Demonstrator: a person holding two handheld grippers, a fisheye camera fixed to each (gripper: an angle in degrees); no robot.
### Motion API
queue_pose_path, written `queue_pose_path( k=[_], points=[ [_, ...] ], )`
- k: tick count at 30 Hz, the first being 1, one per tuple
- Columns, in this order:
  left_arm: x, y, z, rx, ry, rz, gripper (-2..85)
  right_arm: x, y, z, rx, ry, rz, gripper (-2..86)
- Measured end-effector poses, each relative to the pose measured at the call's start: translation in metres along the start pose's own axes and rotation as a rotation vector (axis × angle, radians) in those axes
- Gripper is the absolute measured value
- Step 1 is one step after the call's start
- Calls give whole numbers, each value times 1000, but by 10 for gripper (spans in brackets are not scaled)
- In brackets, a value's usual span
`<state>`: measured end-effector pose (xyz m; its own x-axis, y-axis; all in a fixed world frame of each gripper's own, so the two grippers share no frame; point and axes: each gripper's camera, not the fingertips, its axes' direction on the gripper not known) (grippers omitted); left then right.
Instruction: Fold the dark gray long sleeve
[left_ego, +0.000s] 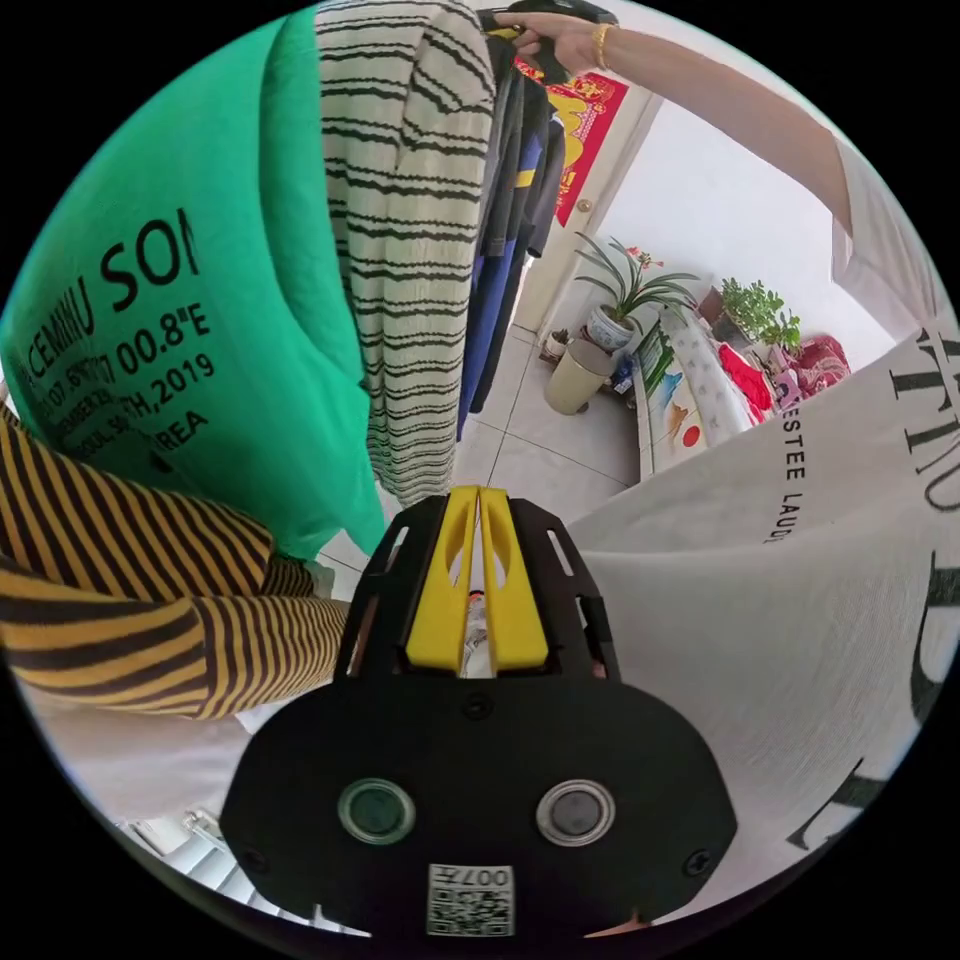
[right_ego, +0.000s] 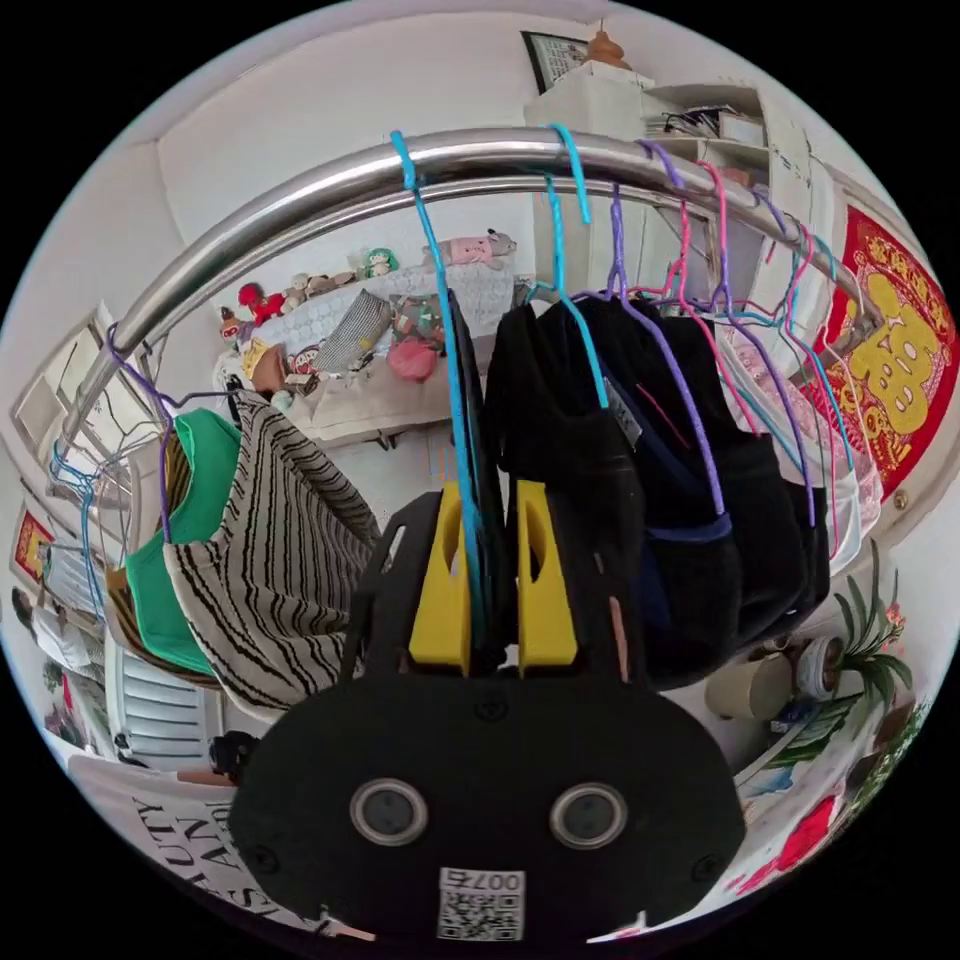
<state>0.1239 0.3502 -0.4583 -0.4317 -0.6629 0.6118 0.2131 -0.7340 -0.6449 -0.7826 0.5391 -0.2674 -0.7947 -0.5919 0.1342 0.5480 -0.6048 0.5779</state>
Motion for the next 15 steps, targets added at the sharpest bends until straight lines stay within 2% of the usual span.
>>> queue_pose_path(
  k=[5, 11, 15],
  points=[
    [-7, 7, 3, -16, 13, -4, -10, -47, -31, -2, 1, 169, -179, 6],
    [-24, 21, -8, 5, -9, -35, -10, -49, -56, -37, 151, 130, -149, -2],
    [-39, 27, -11, -5, -20, -51, -10, -52, -90, -49, 137, 102, -145, -3]
  ],
)
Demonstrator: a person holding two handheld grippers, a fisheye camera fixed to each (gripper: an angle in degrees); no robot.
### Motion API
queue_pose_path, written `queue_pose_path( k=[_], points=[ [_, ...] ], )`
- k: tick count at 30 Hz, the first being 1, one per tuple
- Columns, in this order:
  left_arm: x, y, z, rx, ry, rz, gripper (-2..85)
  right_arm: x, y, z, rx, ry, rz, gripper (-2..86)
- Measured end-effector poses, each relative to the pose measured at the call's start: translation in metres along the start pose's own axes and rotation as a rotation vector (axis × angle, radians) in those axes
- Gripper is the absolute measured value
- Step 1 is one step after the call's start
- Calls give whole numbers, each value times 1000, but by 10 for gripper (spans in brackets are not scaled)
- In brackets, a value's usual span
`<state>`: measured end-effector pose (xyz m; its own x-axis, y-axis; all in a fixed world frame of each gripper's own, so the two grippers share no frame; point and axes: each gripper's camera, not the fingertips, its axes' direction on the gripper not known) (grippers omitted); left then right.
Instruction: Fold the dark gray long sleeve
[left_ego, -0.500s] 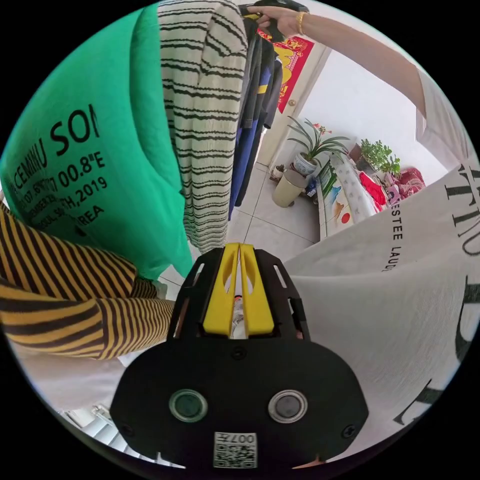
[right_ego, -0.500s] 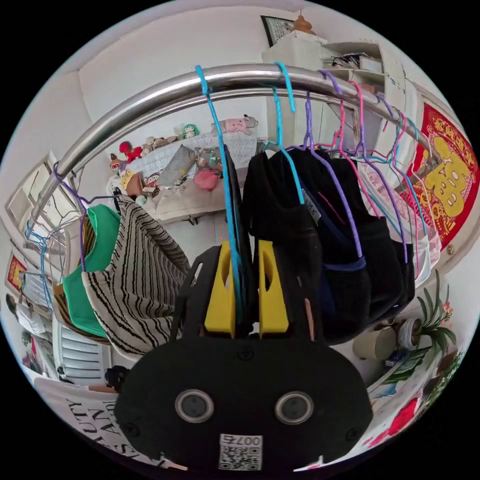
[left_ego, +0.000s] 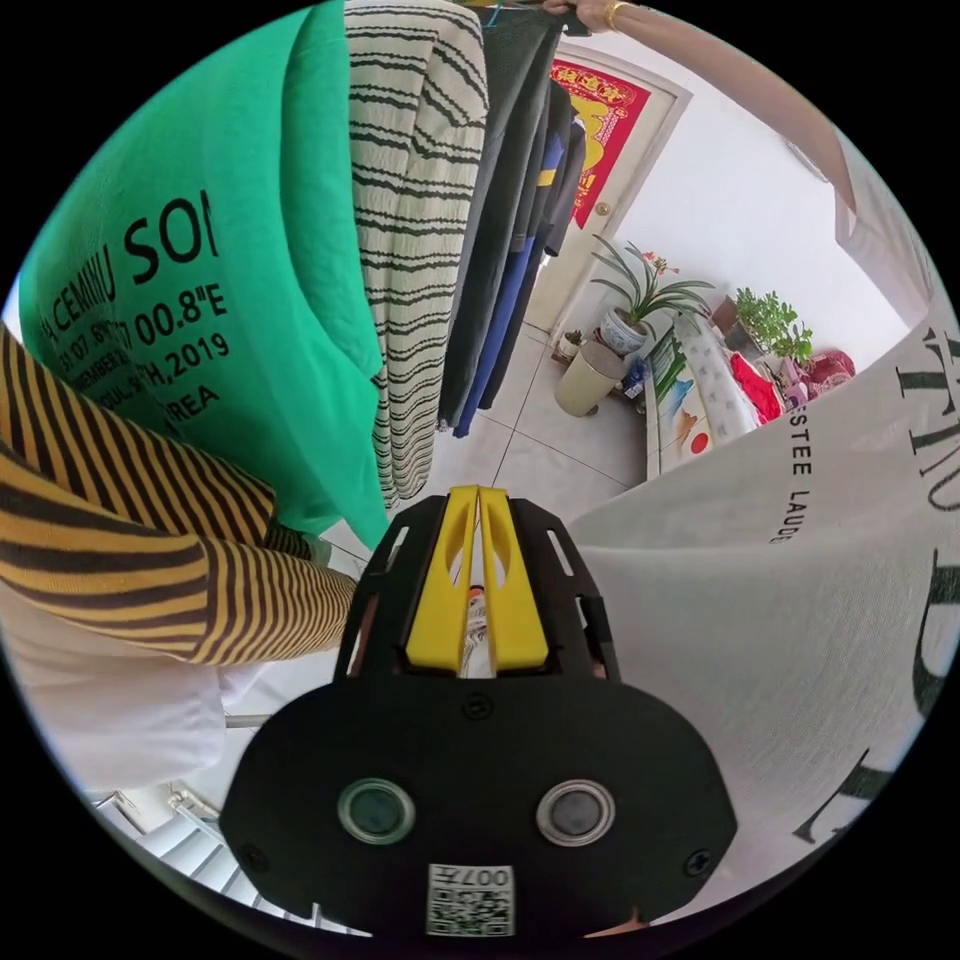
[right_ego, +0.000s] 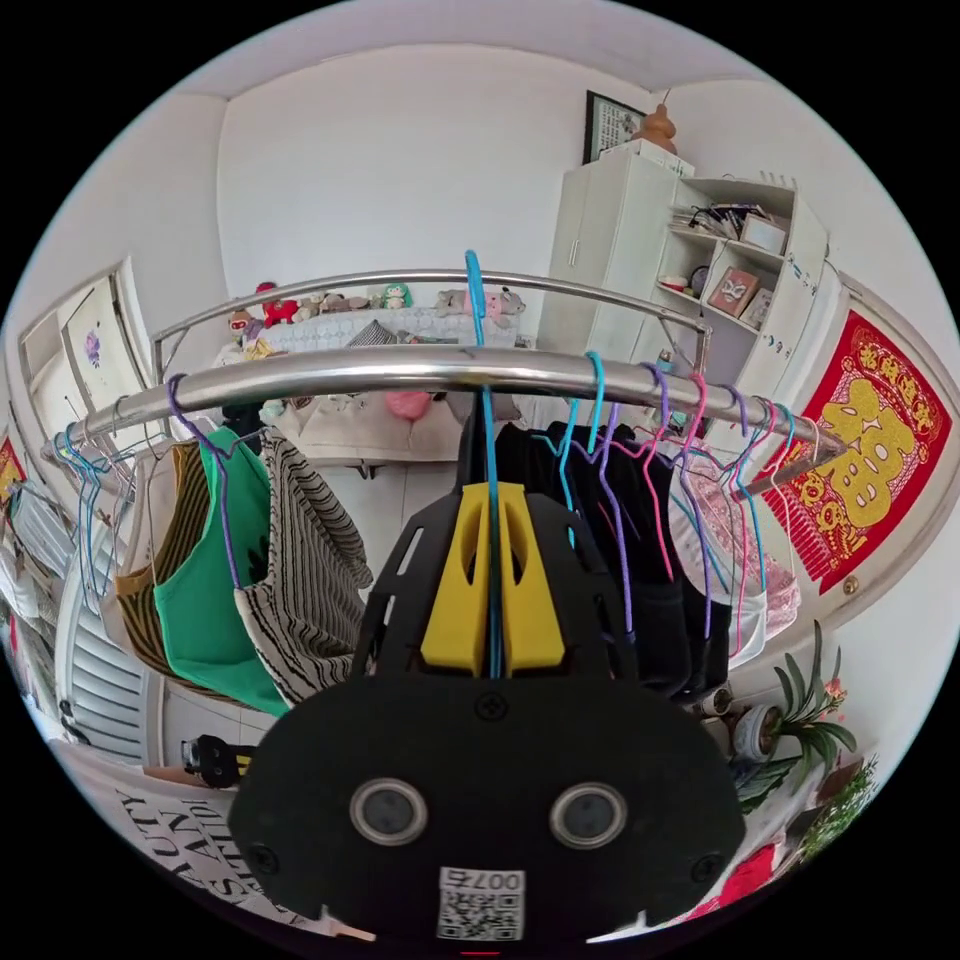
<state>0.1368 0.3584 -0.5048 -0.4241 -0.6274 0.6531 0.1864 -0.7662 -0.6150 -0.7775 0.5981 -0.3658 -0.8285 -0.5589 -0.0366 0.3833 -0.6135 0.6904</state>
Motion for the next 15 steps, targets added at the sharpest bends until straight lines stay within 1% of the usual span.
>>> queue_pose_path(
  k=[2, 5, 7, 9, 11, 15],
  points=[
    [-8, 0, -3, 6, -11, -2, -10, -5, -21, 14, -48, 28, -29, -3],
    [-15, -2, -6, 18, -6, 5, -10, -13, -32, 48, -134, -46, -48, -3],
    [-17, -3, -8, 23, -5, 14, -9, -20, -22, 70, -157, -73, -55, -2],
    [-19, -3, -11, 35, -13, 23, -9, -25, 0, 87, -153, -88, -68, -2],
    [-24, -1, -14, 47, -14, 28, -8, -21, 44, 97, -123, -126, -59, -2],
    [-33, -2, -19, 67, -6, 52, 4, 2, 130, 80, -42, -199, 14, -2]
  ],
)
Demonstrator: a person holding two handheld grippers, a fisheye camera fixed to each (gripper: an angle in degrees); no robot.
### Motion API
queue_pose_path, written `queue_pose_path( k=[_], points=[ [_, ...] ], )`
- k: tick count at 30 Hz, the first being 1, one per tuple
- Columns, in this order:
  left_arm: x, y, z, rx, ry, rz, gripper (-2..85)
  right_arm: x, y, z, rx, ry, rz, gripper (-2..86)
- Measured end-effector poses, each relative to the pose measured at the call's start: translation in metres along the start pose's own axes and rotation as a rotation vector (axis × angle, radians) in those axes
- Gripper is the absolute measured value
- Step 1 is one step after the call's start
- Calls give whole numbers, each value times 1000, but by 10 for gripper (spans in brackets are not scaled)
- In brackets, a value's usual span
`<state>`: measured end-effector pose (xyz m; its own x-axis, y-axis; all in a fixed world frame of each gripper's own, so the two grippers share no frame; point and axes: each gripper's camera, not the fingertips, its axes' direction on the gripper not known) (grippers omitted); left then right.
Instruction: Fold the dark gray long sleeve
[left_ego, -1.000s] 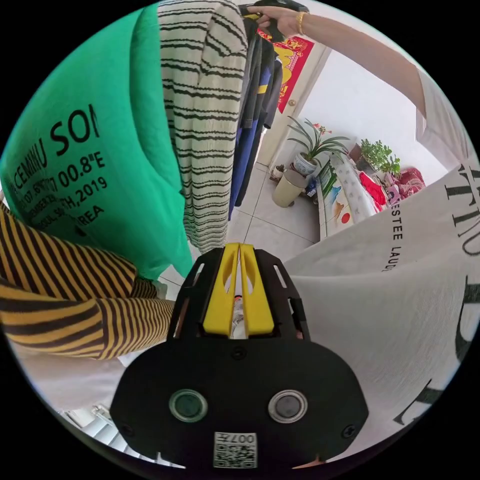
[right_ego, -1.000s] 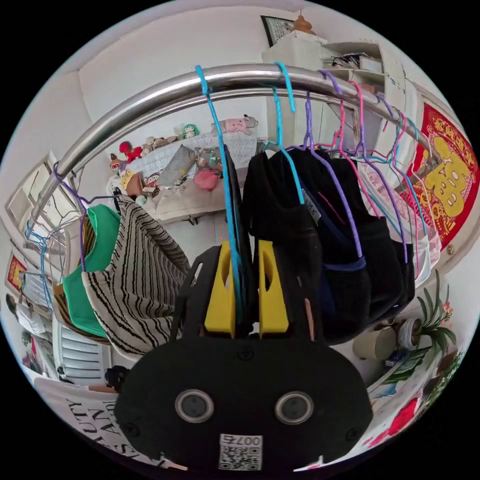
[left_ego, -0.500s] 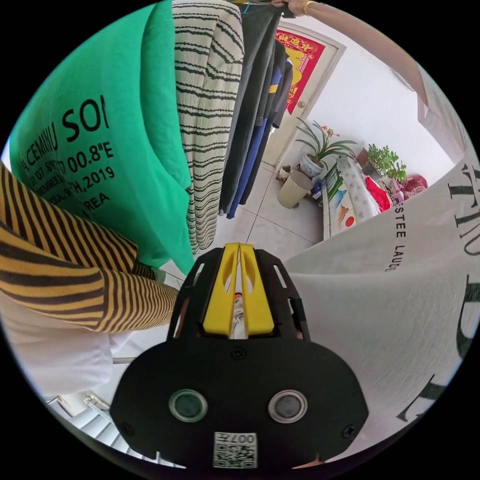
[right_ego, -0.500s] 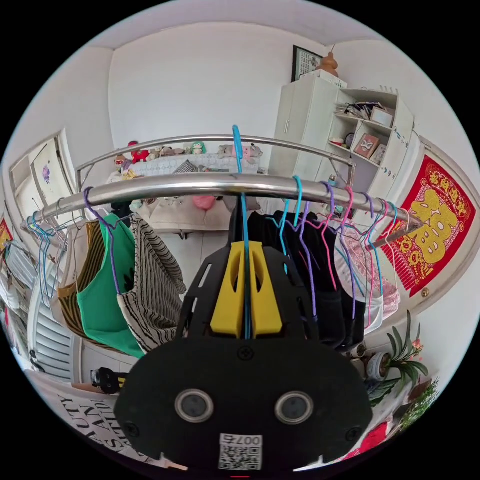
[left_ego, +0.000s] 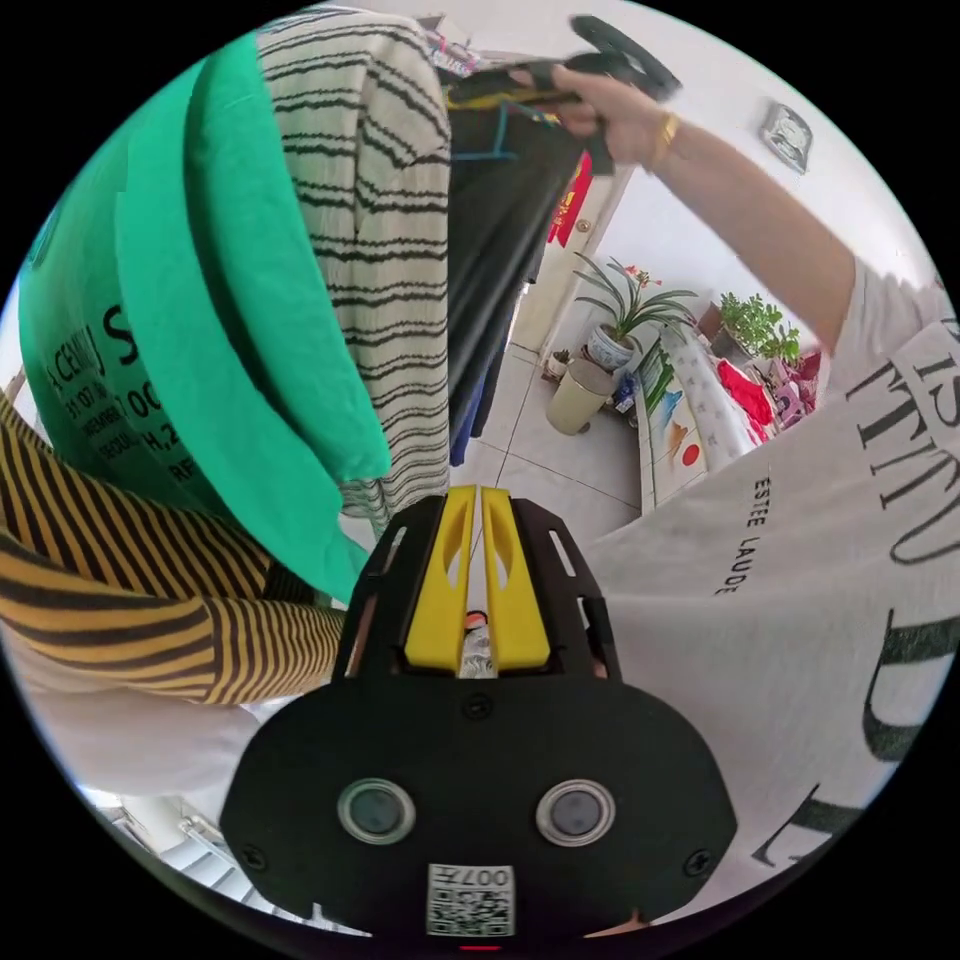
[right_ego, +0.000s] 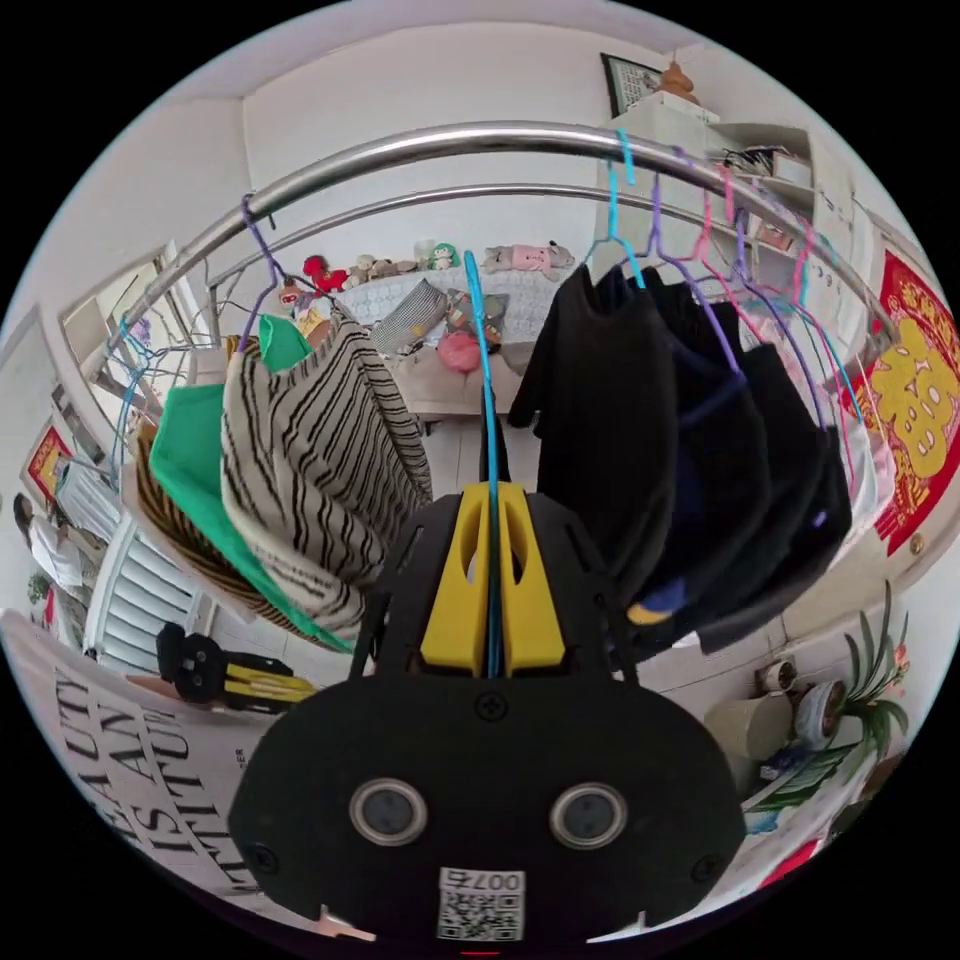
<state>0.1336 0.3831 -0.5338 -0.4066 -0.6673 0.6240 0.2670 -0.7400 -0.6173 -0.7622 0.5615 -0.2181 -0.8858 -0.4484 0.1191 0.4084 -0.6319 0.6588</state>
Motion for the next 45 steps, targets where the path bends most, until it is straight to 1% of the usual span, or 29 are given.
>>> queue_pose_path(
  k=[2, 6, 8, 12, 15, 18, 20, 21, 22, 23, 24, 25, 26, 28, 30, 33, 35, 36, 37, 40, 42, 44, 45],
  points=[
    [0, -10, -8, 61, -8, 68, 29, 12, 58, -30, 58, -11, 27, -2],
    [8, -44, -15, 145, -15, 162, 62, 23, 133, -87, 101, 13, 93, -2],
    [19, -76, -9, 160, -13, 218, 86, 16, 175, -131, 124, 83, 109, -2],
    [43, -126, 4, 198, 11, 293, 117, -8, 229, -195, 135, 209, 125, -2],
    [75, -168, 17, 248, 58, 393, 133, -33, 268, -245, 130, 329, 152, -3],
    [120, -207, 39, 289, 146, 544, 144, -59, 303, -289, 125, 433, 205, -3],
    [171, -233, 64, 330, 284, 720, 146, -77, 330, -318, 133, 496, 268, -3],
    [185, -239, 71, 324, 335, 765, 144, -81, 336, -325, 134, 514, 287, -3],
    [214, -251, 86, 309, 440, 823, 120, -89, 351, -337, 141, 553, 327, -3],
    [242, -263, 100, 277, 559, 859, 75, -96, 366, -349, 145, 589, 372, -3],
    [256, -268, 104, 259, 626, 882, 55, -100, 374, -354, 148, 608, 397, -3],
    [280, -274, 110, 253, 736, 904, 14, -107, 390, -365, 156, 653, 447, -3],
    [304, -275, 114, 249, 819, 947, 6, -116, 406, -375, 160, 694, 494, -3],
    [338, -272, 116, 235, 912, 1012, -1, -128, 430, -385, 164, 766, 575, -3],
    [365, -268, 116, 209, 983, 1037, -4, -135, 454, -387, 130, 809, 669, -3],
    [397, -268, 125, 124, 1122, 1018, -6, -143, 489, -377, 133, 901, 806, -2],
    [414, -272, 132, 57, 1260, 1021, -6, -140, 508, -364, 180, 905, 892, -2],
    [419, -273, 133, 43, 1283, 1022, -7, -139, 512, -360, 197, 899, 915, -2],
    [428, -277, 136, 14, 1287, 1034, -7, -134, 519, -351, 205, 880, 964, -1],
    [445, -287, 147, 54, 1122, 1071, -7, -137, 528, -335, 261, 957, 1007, -1],
    [446, -306, 164, 49, 1100, 996, -8, -145, 531, -334, 301, 1018, 1055, -2],
    [447, -336, 196, -3, 1139, 873, -8, -157, 536, -333, 380, 1080, 1130, -1],
    [449, -342, 204, -19, 1143, 850, -8, -159, 538, -332, 400, 1093, 1155, -1]
  ],
)
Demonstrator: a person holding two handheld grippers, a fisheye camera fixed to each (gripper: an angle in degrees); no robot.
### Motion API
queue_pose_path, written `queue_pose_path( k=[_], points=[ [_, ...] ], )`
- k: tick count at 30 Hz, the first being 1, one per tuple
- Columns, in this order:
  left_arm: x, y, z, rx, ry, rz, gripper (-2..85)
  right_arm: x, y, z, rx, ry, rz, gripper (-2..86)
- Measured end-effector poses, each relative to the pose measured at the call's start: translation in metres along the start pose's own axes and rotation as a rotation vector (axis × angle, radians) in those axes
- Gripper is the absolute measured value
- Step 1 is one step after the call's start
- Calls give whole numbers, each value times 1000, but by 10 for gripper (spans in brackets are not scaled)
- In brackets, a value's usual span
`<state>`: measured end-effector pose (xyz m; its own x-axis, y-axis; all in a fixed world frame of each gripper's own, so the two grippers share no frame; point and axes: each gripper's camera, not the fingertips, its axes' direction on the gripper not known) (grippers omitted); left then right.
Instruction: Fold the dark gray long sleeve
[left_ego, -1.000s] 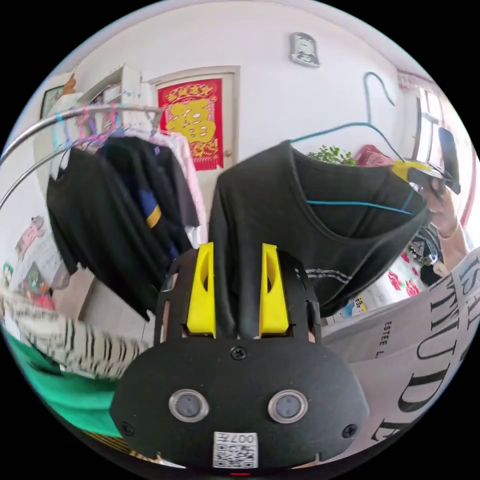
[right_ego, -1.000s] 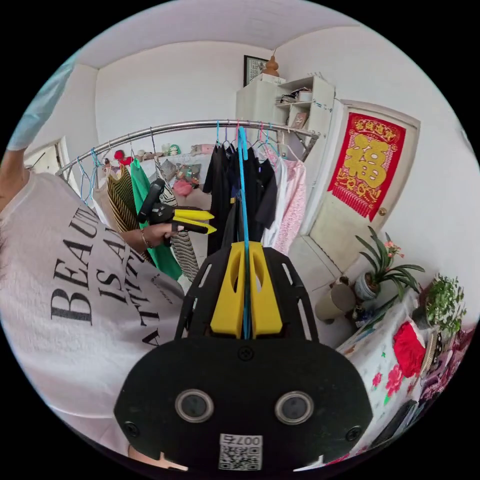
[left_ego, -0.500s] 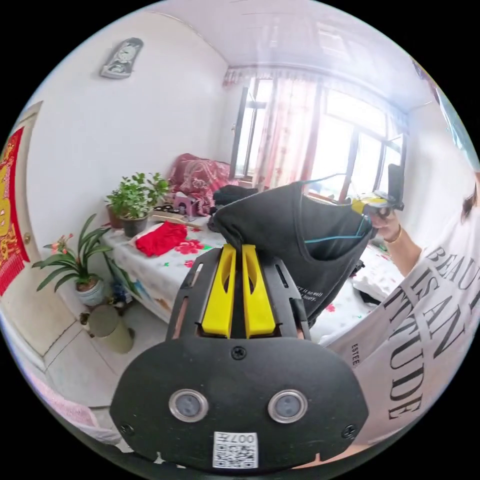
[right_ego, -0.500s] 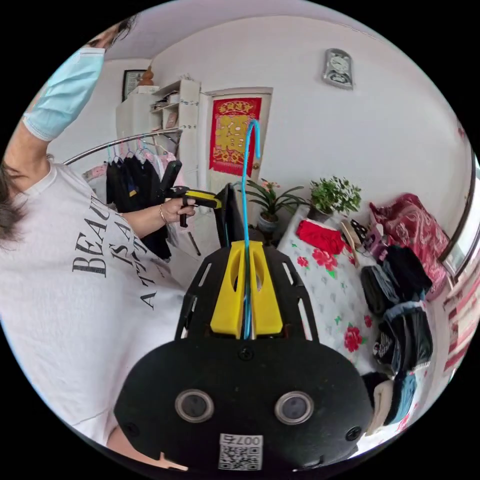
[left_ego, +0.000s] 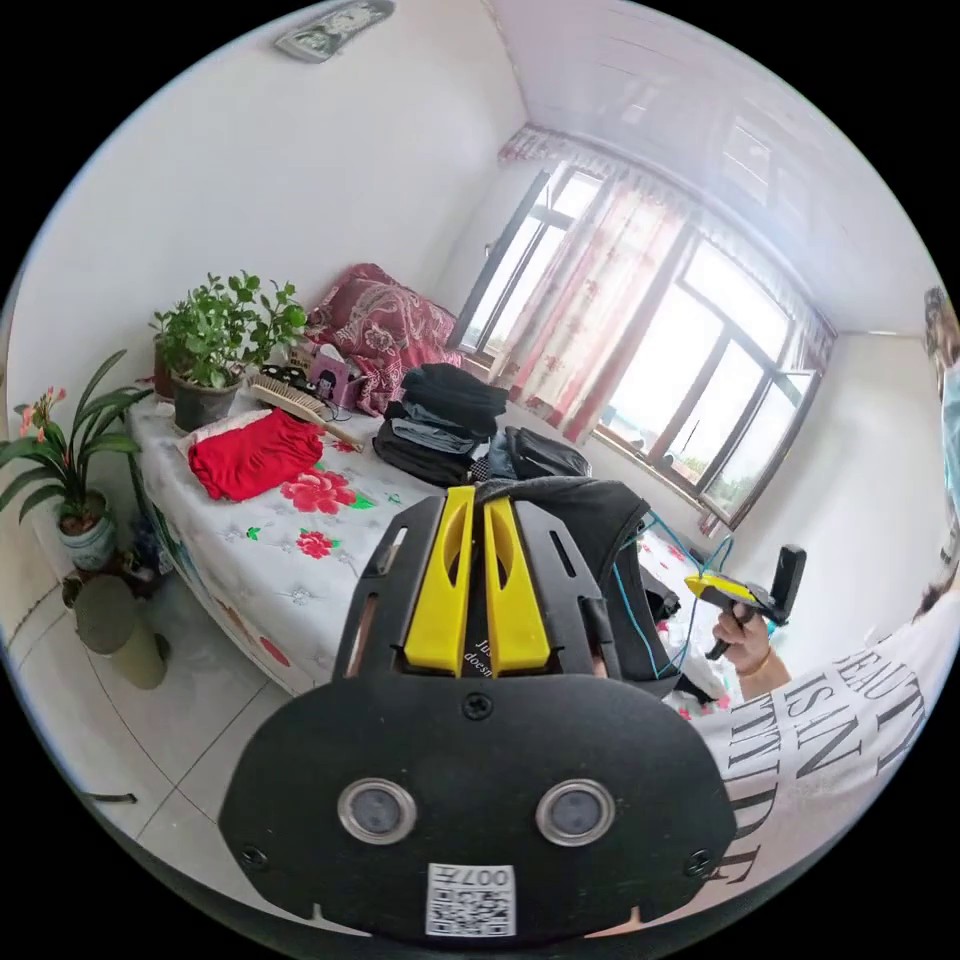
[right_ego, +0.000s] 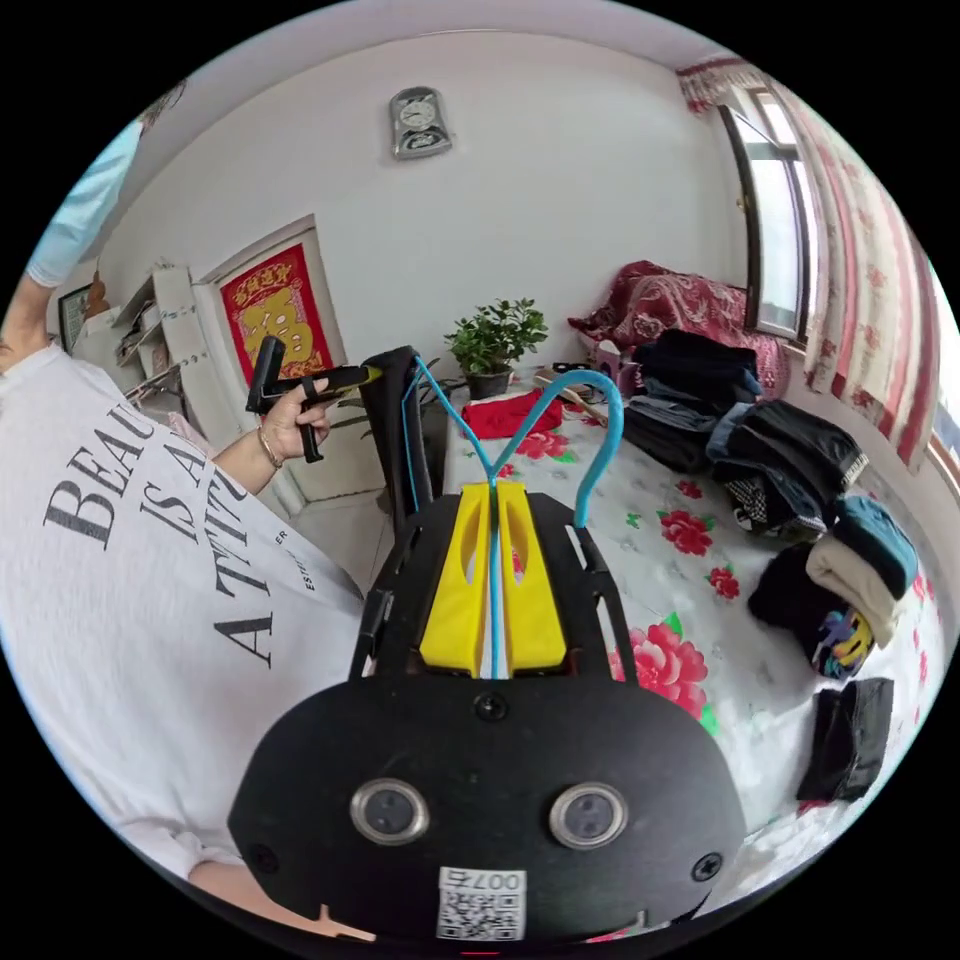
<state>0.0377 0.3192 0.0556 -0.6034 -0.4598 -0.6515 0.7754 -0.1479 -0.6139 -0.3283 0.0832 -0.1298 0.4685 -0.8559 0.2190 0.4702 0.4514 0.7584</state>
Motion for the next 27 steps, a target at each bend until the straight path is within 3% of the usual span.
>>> queue_pose_path(
  k=[5, 12, 15, 17, 23, 27],
  points=[
    [-45, -23, 45, -83, 52, -66, -9, 0, 11, -6, 110, -12, 199, -1],
    [-97, -41, 99, -183, 126, -193, -8, -27, 3, -3, 146, 100, 231, -2],
    [-136, -41, 115, -194, 11, -309, -8, -19, 32, -22, 383, 105, 405, -3],
    [-167, -37, 132, -273, 101, -367, -8, -5, 64, -31, 493, 161, 590, -3],
    [-124, -36, 156, -432, 176, -80, -8, 26, 99, -46, 247, 507, 903, 1],
    [-111, -38, 161, -459, 195, -13, -8, 75, 147, -53, 10, 684, 1138, 14]
  ],
)
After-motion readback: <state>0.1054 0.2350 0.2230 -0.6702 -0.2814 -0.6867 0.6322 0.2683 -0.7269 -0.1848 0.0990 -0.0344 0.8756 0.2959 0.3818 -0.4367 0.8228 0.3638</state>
